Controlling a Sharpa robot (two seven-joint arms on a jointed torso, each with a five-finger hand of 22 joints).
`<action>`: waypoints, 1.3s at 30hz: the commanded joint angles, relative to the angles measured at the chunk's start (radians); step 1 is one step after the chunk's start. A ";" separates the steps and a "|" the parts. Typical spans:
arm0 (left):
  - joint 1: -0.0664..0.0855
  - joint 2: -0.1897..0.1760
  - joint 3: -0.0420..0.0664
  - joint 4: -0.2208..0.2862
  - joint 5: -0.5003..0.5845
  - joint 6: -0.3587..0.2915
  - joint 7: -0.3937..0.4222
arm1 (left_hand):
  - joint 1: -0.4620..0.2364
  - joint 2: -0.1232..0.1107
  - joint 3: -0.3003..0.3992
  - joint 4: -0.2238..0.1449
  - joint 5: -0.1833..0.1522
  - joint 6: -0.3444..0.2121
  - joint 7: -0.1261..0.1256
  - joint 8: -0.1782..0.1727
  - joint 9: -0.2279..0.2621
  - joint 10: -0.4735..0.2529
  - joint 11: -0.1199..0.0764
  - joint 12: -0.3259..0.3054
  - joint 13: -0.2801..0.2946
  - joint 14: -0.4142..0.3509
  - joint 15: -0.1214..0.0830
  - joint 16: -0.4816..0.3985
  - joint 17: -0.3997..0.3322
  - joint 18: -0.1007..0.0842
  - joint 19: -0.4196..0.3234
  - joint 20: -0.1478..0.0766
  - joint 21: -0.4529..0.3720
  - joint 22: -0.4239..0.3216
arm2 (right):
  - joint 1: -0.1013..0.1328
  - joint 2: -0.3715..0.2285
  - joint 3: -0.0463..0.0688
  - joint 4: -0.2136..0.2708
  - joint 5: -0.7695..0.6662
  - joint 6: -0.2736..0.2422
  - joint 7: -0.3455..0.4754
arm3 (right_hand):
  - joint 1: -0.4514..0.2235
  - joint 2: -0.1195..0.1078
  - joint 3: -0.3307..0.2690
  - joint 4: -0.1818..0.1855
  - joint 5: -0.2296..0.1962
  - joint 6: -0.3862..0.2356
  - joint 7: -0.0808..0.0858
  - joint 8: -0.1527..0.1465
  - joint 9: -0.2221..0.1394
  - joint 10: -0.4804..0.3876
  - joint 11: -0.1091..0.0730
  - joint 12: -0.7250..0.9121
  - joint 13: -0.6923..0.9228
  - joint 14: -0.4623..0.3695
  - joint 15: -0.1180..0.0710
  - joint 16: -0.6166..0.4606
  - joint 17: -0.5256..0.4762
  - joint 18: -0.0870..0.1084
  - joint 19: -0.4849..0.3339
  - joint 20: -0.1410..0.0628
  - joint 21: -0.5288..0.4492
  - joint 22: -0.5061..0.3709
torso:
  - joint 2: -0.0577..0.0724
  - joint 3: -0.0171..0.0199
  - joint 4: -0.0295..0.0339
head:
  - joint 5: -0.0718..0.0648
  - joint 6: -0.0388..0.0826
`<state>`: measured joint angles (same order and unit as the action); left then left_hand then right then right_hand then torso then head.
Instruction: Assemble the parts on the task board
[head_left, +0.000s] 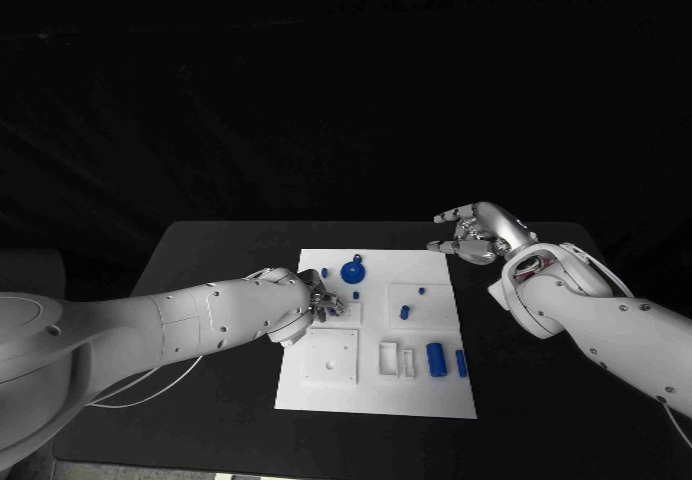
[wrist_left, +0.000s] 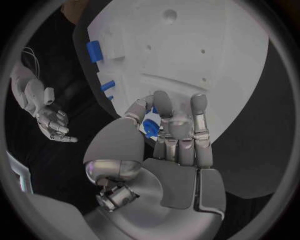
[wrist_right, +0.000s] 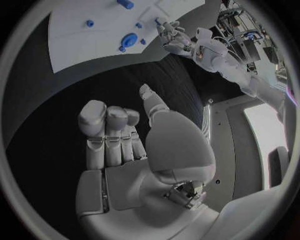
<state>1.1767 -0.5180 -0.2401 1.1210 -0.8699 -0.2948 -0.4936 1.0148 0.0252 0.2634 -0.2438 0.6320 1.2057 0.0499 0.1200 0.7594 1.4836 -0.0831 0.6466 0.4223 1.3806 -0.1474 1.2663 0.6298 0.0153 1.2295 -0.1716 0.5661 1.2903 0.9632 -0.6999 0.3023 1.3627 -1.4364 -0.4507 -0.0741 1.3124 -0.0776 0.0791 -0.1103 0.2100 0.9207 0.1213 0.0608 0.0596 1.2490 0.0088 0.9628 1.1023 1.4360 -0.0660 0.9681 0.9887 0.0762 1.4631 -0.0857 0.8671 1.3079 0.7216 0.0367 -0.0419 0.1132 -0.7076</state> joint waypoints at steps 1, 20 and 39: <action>-0.001 0.005 0.000 -0.003 0.011 -0.007 0.015 | 0.024 0.021 0.008 -0.007 0.006 0.136 -0.096 0.029 0.025 0.030 -0.013 0.002 0.001 0.002 -0.008 0.002 -0.001 -0.011 0.004 0.000 -0.004 0.001 | -0.001 0.002 0.000 0.000 -0.002 0.013 0.001 | -0.010 0.003 0.005 -0.002 0.005 0.005 0.001 -0.002 -0.001 -0.006 0.000 -0.001 0.000 -0.002 0.002 -0.002 0.000 0.012 0.013 0.004 -0.004 0.105 | 0.000 -0.0002 0.0004 | -0.001 0.001; -0.001 0.014 0.000 -0.020 -0.012 0.020 0.002 | 0.025 0.022 0.008 -0.004 0.002 0.134 -0.096 0.033 0.025 0.030 -0.013 0.002 0.002 0.000 -0.007 0.000 -0.005 -0.012 0.007 0.000 -0.015 0.012 | -0.001 0.003 0.000 -0.002 -0.002 0.019 -0.001 | -0.012 0.003 0.004 -0.003 0.005 0.003 0.001 -0.002 -0.001 -0.007 0.000 -0.002 0.000 -0.003 0.002 -0.003 0.000 0.012 0.013 0.004 -0.006 0.105 | 0.000 -0.0003 -0.0005 | -0.001 0.000; -0.001 0.017 0.000 -0.030 -0.067 0.055 -0.007 | 0.031 0.016 -0.001 0.005 -0.005 0.133 -0.096 0.037 0.023 0.030 -0.012 0.001 0.002 -0.003 -0.007 -0.005 -0.015 -0.013 0.011 0.001 -0.030 0.024 | -0.001 0.002 0.000 0.000 0.001 0.036 0.002 | -0.013 0.002 0.003 -0.002 0.008 0.001 0.001 -0.002 -0.001 -0.006 0.000 0.000 0.001 -0.002 0.002 -0.002 0.001 0.012 0.013 0.004 -0.006 0.105 | 0.000 -0.0009 -0.0003 | -0.003 -0.005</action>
<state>1.1780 -0.5015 -0.2386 1.0927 -0.9098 -0.2689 -0.4945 1.0187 0.0213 0.2621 -0.2450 0.6332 1.2057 0.0499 0.1323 0.7595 1.4836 -0.0831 0.6466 0.4231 1.3774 -0.1474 1.2663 0.6159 0.0153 1.2349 -0.1700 0.5397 1.3081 0.9626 -0.6981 0.3023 1.3599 -1.4355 -0.4357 -0.0769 1.3085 -0.0736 0.0791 -0.1103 0.2141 0.9201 0.1207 0.0608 0.0596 1.2490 0.0088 0.9628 1.1023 1.4361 -0.0660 0.9681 0.9887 0.0762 1.4631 -0.0857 0.8671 1.3075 0.7216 0.0360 -0.0418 0.1104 -0.7116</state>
